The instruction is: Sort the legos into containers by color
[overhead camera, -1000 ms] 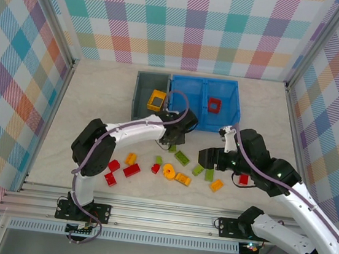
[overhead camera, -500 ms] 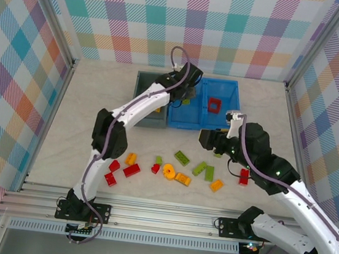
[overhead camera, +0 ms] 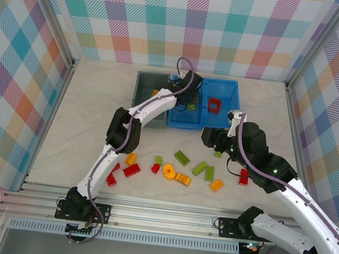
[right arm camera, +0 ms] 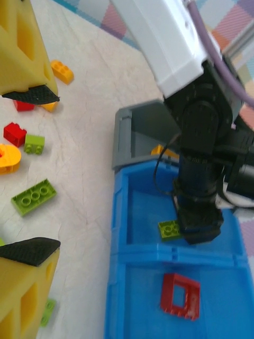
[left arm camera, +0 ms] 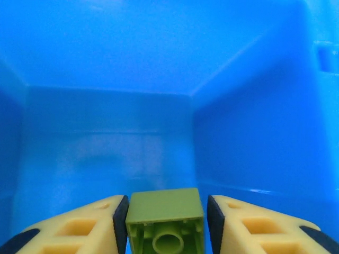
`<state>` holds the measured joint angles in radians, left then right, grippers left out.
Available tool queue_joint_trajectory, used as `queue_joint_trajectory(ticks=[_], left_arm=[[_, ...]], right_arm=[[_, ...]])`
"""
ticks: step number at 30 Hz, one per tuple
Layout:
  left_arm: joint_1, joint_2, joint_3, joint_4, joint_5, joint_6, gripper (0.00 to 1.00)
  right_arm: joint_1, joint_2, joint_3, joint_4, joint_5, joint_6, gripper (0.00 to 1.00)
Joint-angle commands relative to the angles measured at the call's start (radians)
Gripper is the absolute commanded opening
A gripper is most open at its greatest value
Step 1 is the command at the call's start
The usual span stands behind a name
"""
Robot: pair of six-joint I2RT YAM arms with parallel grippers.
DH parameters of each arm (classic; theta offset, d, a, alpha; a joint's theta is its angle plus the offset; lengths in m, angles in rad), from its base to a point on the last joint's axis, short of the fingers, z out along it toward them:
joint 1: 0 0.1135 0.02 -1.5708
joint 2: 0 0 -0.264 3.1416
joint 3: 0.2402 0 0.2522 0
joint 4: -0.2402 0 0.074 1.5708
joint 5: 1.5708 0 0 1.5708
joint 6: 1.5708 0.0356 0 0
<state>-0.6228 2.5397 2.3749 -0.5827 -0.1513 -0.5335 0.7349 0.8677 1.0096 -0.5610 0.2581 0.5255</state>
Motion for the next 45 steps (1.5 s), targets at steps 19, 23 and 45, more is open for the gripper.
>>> queue_joint_trajectory(ticks=[19, 23, 45], left_arm=[[-0.099, -0.600, -0.513, 0.131, 0.036, -0.069, 0.56], [-0.233, -0.790, -0.773, 0.198, 0.065, -0.041, 0.57], [-0.698, -1.166, -1.321, 0.409, -0.180, -0.144, 0.58]], right_arm=[[-0.411, 0.254, -0.057, -0.519, 0.029, 0.238, 0.78], [-0.524, 0.360, -0.091, -0.455, -0.025, 0.155, 0.78], [-0.700, 0.674, -0.178, -0.256, -0.253, -0.011, 0.72]])
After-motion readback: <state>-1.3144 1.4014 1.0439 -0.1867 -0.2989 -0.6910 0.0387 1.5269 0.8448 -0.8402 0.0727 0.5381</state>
